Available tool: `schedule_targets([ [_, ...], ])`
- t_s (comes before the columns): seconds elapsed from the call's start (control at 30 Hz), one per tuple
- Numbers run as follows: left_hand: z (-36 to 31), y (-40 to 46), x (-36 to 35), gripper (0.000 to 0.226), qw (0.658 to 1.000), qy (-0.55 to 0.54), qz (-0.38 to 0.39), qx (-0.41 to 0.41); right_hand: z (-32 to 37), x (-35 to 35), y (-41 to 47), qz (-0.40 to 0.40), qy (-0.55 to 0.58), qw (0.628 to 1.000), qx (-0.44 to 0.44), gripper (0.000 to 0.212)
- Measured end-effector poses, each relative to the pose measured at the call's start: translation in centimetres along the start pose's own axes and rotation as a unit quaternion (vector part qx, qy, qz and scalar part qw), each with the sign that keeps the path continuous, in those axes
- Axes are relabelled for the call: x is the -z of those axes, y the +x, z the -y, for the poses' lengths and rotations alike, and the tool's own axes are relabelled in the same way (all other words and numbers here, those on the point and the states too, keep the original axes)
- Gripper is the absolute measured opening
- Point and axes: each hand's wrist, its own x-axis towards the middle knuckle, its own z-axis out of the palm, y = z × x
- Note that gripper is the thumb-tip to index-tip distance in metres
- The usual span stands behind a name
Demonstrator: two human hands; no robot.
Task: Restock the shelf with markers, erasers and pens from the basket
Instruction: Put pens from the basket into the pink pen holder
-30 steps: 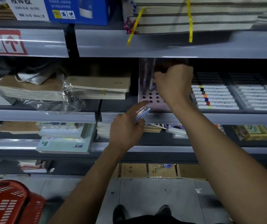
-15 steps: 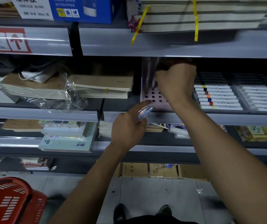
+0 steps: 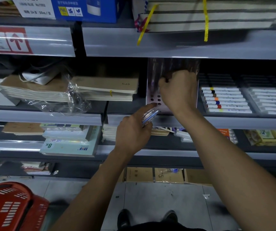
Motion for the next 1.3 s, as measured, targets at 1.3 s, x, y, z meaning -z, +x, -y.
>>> schedule_targets([
  [1.3, -3.2, 0.0, 0.5, 0.050, 0.870, -0.474, 0.072, 0.117, -2.6, 1.8, -9.1, 0.176, 0.373, 0.911, -0.008, 0.005],
])
